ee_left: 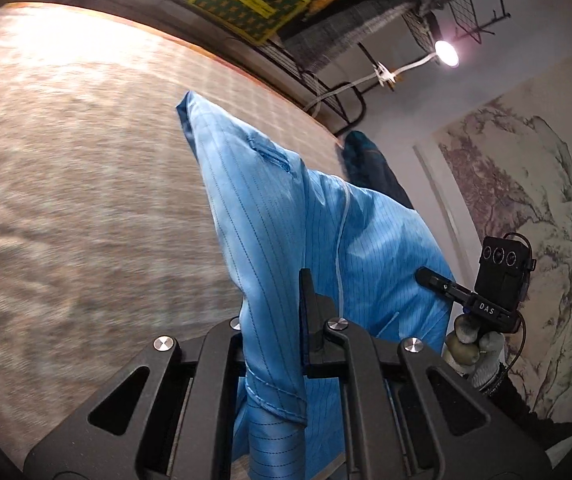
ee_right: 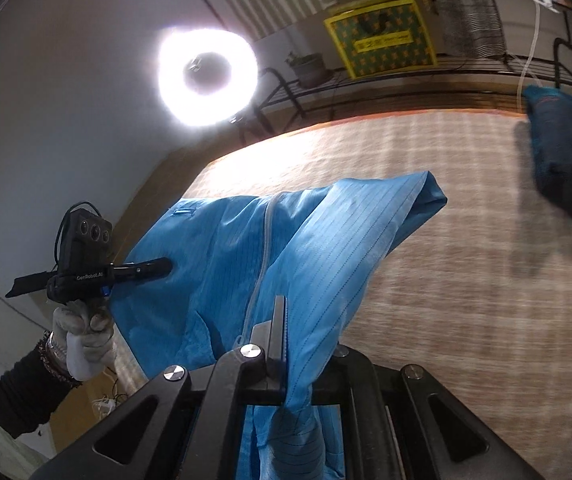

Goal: Fold large clothes

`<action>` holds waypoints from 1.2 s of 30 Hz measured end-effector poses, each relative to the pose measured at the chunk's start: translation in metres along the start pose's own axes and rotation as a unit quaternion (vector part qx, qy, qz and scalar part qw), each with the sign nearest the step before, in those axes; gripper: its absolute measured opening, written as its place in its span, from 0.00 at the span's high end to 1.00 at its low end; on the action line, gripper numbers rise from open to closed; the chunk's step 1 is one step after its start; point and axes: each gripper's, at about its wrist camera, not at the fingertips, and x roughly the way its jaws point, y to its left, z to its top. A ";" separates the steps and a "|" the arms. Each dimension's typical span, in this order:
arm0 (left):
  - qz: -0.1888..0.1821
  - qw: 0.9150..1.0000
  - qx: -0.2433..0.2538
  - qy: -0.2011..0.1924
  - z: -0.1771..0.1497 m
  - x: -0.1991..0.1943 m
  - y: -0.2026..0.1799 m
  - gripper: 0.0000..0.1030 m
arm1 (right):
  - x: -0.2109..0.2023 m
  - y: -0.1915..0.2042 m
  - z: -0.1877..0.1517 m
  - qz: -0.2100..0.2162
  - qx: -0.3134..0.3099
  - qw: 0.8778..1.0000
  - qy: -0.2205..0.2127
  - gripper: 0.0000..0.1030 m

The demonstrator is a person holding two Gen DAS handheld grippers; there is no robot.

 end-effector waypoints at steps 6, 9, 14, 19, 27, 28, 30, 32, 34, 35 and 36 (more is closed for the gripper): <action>-0.022 0.999 0.034 0.016 0.011 0.044 -0.042 0.96 | -0.046 -0.035 0.000 -0.032 0.011 0.999 -0.022 0.98; -0.036 0.998 0.047 0.023 0.020 0.065 -0.063 0.96 | -0.068 -0.052 0.003 -0.052 0.016 0.998 -0.034 0.98; -0.055 0.995 0.075 0.031 0.034 0.097 -0.102 0.96 | -0.107 -0.073 0.009 -0.084 0.012 0.995 -0.053 0.98; -0.079 0.991 0.099 0.036 0.049 0.136 -0.145 0.96 | -0.149 -0.099 0.021 -0.122 0.008 0.990 -0.072 0.98; -0.114 0.984 0.128 0.040 0.085 0.200 -0.209 0.96 | -0.214 -0.150 0.064 -0.170 0.010 0.979 -0.114 0.98; -0.118 0.984 0.130 0.039 0.092 0.211 -0.218 0.96 | -0.218 -0.156 0.071 -0.175 0.011 0.978 -0.117 0.98; -0.124 0.982 0.136 0.038 0.106 0.232 -0.235 0.96 | -0.227 -0.170 0.084 -0.185 0.015 0.975 -0.124 0.98; -0.126 0.981 0.140 0.038 0.116 0.251 -0.247 0.96 | -0.233 -0.186 0.099 -0.202 0.013 0.970 -0.132 0.98; -0.128 0.981 0.144 0.038 0.130 0.271 -0.257 0.96 | -0.240 -0.201 0.112 -0.215 0.009 0.967 -0.139 0.98; -0.129 0.980 0.145 0.036 0.137 0.282 -0.263 0.96 | -0.242 -0.207 0.118 -0.219 0.007 0.965 -0.142 0.98; -0.131 0.980 0.145 0.035 0.143 0.291 -0.268 0.96 | -0.243 -0.215 0.124 -0.225 0.005 0.964 -0.143 0.98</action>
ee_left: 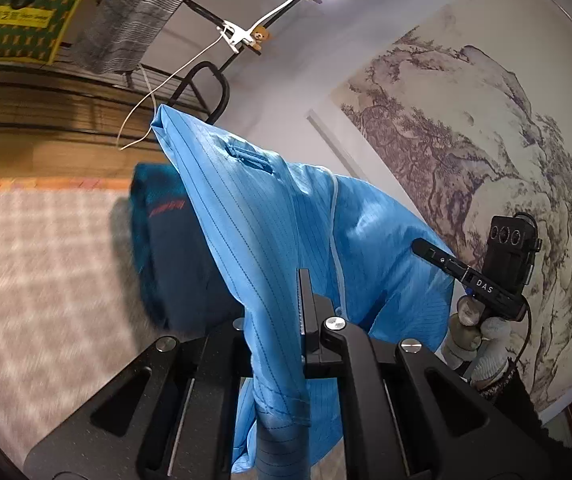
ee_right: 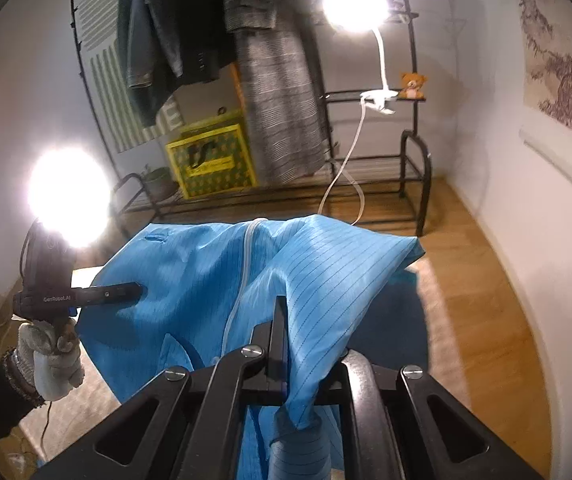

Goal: Fold large clothes

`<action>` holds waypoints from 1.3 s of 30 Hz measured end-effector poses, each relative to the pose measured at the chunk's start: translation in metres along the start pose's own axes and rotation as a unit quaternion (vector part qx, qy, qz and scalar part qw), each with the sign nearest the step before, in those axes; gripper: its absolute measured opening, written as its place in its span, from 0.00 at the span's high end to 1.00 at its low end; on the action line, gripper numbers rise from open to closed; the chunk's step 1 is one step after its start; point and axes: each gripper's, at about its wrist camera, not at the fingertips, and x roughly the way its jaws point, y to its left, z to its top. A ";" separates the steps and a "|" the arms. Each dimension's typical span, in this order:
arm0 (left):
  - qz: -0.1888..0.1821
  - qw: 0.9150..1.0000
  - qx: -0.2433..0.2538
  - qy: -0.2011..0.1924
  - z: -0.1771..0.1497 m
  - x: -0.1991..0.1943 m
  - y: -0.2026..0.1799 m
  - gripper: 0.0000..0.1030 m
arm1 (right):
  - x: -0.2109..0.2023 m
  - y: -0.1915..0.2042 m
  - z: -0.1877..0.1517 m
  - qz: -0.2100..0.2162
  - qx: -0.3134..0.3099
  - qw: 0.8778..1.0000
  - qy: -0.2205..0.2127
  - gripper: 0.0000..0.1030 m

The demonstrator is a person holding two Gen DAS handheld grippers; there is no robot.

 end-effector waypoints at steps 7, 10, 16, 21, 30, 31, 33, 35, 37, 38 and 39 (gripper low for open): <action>0.006 1.000 0.006 -0.004 0.034 0.055 0.011 0.96 | 0.049 -0.051 0.033 -0.024 0.000 1.000 -0.003 0.98; 0.016 1.000 0.000 -0.001 0.043 0.075 0.025 0.96 | 0.075 -0.070 0.035 -0.025 0.006 1.000 0.001 0.98; 0.053 0.999 -0.009 0.008 0.047 0.104 0.057 0.96 | 0.114 -0.097 0.025 -0.030 0.012 0.999 0.018 0.98; 0.075 0.997 -0.014 0.009 0.045 0.111 0.073 0.96 | 0.145 -0.122 0.020 -0.040 0.026 0.998 0.050 0.96; 0.120 0.993 -0.011 0.018 0.042 0.117 0.080 0.84 | 0.177 -0.157 0.002 -0.168 0.053 0.977 0.116 0.63; 0.120 0.992 -0.014 0.018 0.041 0.116 0.080 0.83 | 0.178 -0.157 0.001 -0.181 0.051 0.975 0.118 0.63; 0.128 0.992 -0.011 0.012 0.038 0.109 0.077 0.83 | 0.175 -0.157 0.000 -0.189 0.055 0.974 0.111 0.63; 0.135 0.991 -0.004 -0.001 0.034 0.099 0.072 0.83 | 0.164 -0.151 0.002 -0.203 0.056 0.974 0.090 0.63; 0.146 0.989 0.008 -0.015 0.031 0.089 0.066 0.83 | 0.152 -0.139 0.003 -0.213 0.043 0.974 0.062 0.63; 0.145 0.989 0.012 -0.021 0.030 0.083 0.061 0.83 | 0.146 -0.132 0.004 -0.212 0.037 0.975 0.050 0.63; 0.145 0.989 0.019 -0.026 0.029 0.078 0.057 0.83 | 0.140 -0.123 0.003 -0.202 0.029 0.978 0.037 0.63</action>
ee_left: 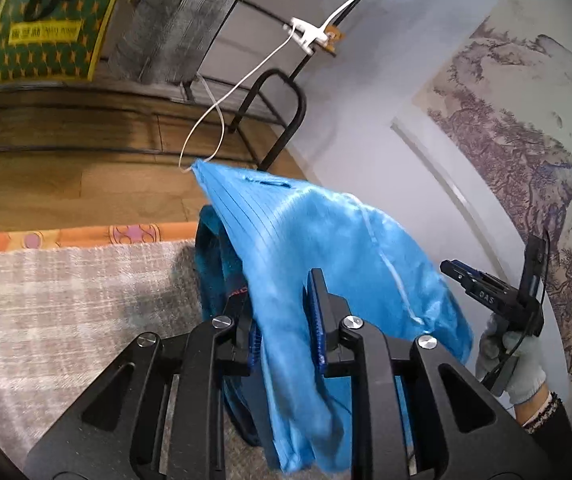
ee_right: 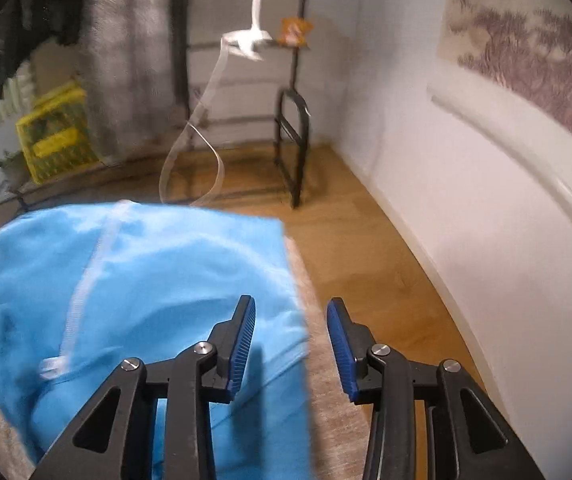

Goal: Fold large clothes

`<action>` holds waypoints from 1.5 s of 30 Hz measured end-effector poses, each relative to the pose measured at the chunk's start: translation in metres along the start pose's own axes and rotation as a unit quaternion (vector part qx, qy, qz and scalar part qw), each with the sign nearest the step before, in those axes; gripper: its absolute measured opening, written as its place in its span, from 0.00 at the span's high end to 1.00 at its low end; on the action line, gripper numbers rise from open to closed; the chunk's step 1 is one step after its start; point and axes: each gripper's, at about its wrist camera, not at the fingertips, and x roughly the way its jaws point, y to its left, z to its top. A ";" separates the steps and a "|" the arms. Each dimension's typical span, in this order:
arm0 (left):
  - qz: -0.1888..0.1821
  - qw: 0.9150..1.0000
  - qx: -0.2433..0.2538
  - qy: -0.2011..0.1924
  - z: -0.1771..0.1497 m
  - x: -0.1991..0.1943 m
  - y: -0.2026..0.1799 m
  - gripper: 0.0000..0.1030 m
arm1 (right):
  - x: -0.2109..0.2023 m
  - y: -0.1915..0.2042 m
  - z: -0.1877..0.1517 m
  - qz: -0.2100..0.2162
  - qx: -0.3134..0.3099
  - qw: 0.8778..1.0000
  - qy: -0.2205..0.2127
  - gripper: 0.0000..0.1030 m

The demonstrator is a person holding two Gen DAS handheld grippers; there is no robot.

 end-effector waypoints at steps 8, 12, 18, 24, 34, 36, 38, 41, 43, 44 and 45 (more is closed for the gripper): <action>0.046 0.995 0.072 -0.045 -0.015 -0.033 -0.034 0.83 | -0.013 0.028 -0.032 0.053 -0.032 0.998 0.006 0.65; 0.094 0.992 0.071 -0.051 -0.019 -0.035 -0.030 0.83 | 0.004 0.017 -0.045 0.042 -0.010 0.998 0.036 0.65; 0.113 0.991 0.067 0.031 -0.034 0.005 -0.015 0.83 | 0.012 -0.010 -0.055 0.026 0.031 0.998 0.057 0.61; 0.117 0.990 0.066 0.041 -0.047 -0.006 -0.012 0.83 | -0.008 -0.015 -0.055 -0.004 0.033 0.998 0.056 0.61; 0.113 0.988 0.105 0.006 -0.049 -0.084 -0.056 0.83 | -0.081 -0.020 -0.064 0.001 0.052 0.998 0.019 0.61; 0.112 0.987 0.114 0.000 -0.052 -0.100 -0.069 0.83 | -0.101 -0.017 -0.063 0.004 0.052 0.999 0.007 0.61; 0.108 0.987 0.119 -0.002 -0.056 -0.114 -0.080 0.83 | -0.121 -0.016 -0.061 0.011 0.052 0.999 -0.005 0.61; 0.104 0.986 0.130 -0.014 -0.062 -0.142 -0.100 0.83 | -0.157 -0.011 -0.058 0.018 0.048 0.998 -0.027 0.61; 0.095 0.986 0.136 -0.029 -0.066 -0.169 -0.117 0.83 | -0.184 -0.010 -0.057 0.024 0.046 0.998 -0.042 0.61; 0.091 0.985 0.140 -0.034 -0.068 -0.178 -0.123 0.83 | -0.199 -0.008 -0.058 0.026 0.046 0.997 -0.050 0.61; 0.091 0.984 0.146 -0.041 -0.070 -0.190 -0.131 0.83 | -0.211 -0.008 -0.057 0.028 0.046 0.997 -0.056 0.61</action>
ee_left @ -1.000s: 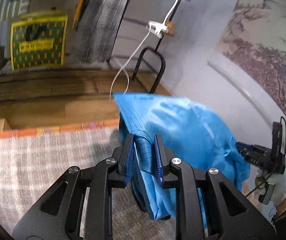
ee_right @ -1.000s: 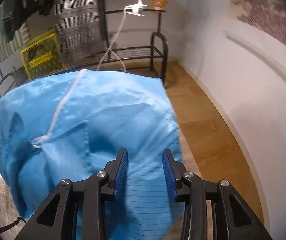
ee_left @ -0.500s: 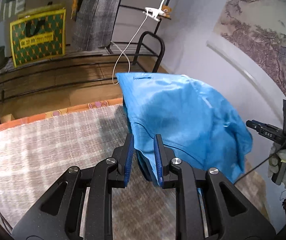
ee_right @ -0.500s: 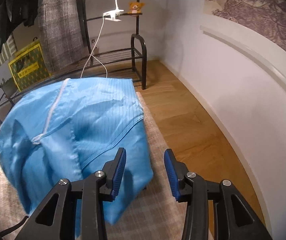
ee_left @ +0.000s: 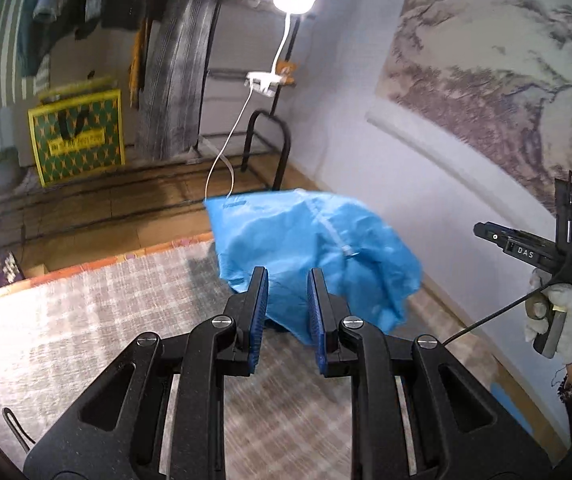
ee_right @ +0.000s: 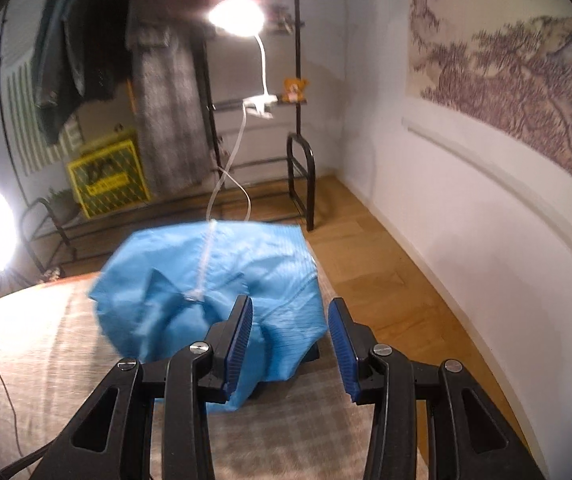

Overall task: Fold large clothes
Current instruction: 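Lower the coat onto the bed and open both tools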

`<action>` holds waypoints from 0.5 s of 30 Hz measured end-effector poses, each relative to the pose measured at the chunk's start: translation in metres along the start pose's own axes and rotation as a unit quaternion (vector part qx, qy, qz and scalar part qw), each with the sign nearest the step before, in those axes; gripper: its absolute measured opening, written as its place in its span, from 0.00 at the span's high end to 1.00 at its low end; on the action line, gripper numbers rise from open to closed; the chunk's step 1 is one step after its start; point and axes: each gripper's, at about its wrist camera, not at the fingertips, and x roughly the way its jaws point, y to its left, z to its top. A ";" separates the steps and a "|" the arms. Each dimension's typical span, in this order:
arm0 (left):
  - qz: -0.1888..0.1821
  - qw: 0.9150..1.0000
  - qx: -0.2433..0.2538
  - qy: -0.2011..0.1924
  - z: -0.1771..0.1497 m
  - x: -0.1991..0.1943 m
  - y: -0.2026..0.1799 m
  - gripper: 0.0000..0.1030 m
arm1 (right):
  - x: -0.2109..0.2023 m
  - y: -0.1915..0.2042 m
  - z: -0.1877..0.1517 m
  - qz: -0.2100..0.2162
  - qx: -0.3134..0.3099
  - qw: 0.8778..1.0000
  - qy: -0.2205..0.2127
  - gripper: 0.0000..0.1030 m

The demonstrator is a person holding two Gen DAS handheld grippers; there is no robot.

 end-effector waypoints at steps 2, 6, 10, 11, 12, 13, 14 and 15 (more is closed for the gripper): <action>0.001 1.000 0.008 -0.016 0.001 -0.030 -0.012 0.83 | -0.029 0.006 0.003 0.006 -0.003 1.000 -0.013 0.61; 0.009 0.999 0.015 -0.036 -0.002 -0.083 -0.028 0.83 | -0.092 0.017 0.000 0.013 -0.011 0.999 -0.038 0.60; 0.016 0.998 0.034 -0.058 -0.012 -0.135 -0.046 0.76 | -0.149 0.029 -0.007 0.026 -0.018 0.998 -0.061 0.59; 0.018 0.997 0.039 -0.064 -0.015 -0.147 -0.051 0.71 | -0.161 0.031 -0.008 0.030 -0.019 0.997 -0.065 0.59; 0.021 0.996 0.044 -0.070 -0.019 -0.160 -0.055 0.68 | -0.178 0.035 -0.011 0.034 -0.022 0.997 -0.071 0.58; 0.025 0.995 0.051 -0.077 -0.022 -0.174 -0.061 0.68 | -0.190 0.038 -0.014 0.035 -0.026 0.996 -0.076 0.58; 0.028 0.994 0.058 -0.084 -0.026 -0.188 -0.067 0.67 | -0.201 0.041 -0.017 0.034 -0.030 0.996 -0.081 0.57; 0.030 0.994 0.062 -0.088 -0.029 -0.198 -0.070 0.67 | -0.214 0.044 -0.021 0.034 -0.034 0.995 -0.086 0.57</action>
